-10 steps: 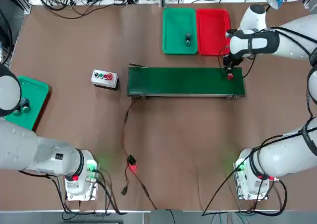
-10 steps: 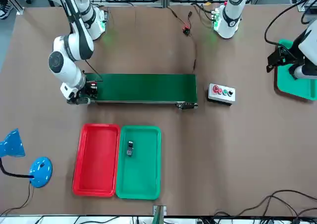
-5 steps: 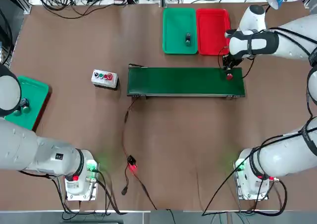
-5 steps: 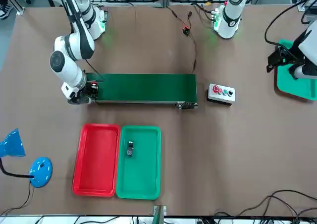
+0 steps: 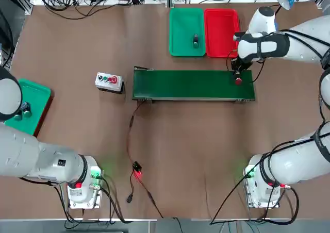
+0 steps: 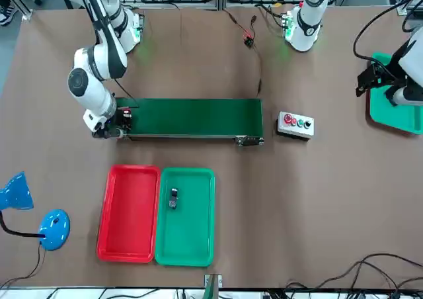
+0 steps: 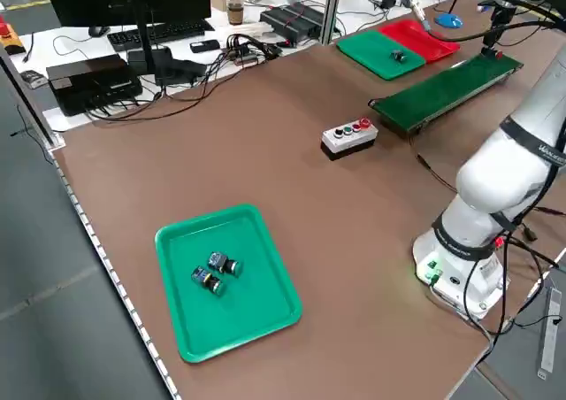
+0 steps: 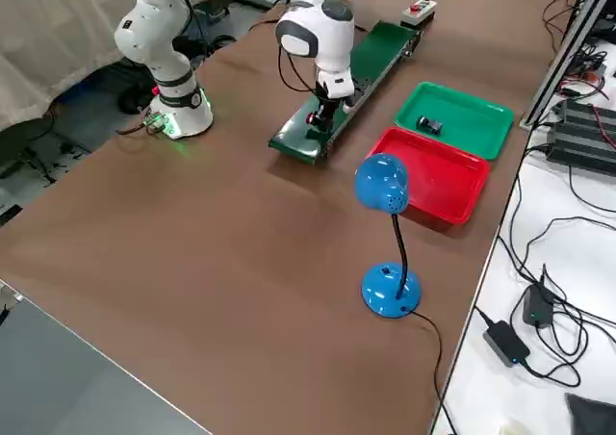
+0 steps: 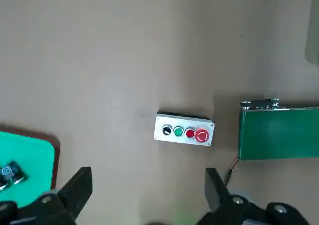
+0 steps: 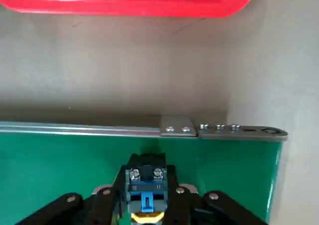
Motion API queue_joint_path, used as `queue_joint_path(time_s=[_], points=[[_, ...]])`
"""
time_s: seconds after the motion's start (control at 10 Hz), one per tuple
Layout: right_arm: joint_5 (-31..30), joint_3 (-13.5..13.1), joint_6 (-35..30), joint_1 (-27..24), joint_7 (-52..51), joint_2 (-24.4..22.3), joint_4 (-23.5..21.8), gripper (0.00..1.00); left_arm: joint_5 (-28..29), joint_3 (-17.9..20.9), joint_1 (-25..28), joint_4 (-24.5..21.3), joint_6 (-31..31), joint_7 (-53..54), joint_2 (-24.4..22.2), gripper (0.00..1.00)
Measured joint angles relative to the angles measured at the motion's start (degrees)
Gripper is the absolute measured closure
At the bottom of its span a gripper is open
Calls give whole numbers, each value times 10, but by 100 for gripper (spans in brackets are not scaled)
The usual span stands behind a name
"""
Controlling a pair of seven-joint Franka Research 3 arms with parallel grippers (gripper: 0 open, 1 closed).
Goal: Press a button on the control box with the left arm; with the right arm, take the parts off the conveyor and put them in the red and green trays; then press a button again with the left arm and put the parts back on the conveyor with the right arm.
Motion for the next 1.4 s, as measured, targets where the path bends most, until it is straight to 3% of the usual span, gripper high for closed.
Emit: queue_joint_path(time_s=[0.3,0.6,0.8,1.0,1.2,1.4], points=[[0,0,0,6,0,6,-2,66,0,0,0,0,0,0,0,0],[0,0,-2,6,0,7,-2,56,0,0,-1,0,0,0,0,0],[0,0,-26,8,0,6,15,28,0,0,-1,0,0,0,0,0],[0,0,-137,10,0,6,122,0,0,0,-1,0,0,0,0,0],[2,1,-183,27,38,27,250,0,0,0,-1,0,0,0,0,0],[3,1,-179,60,140,112,367,0,0,0,-1,0,0,0,0,0]])
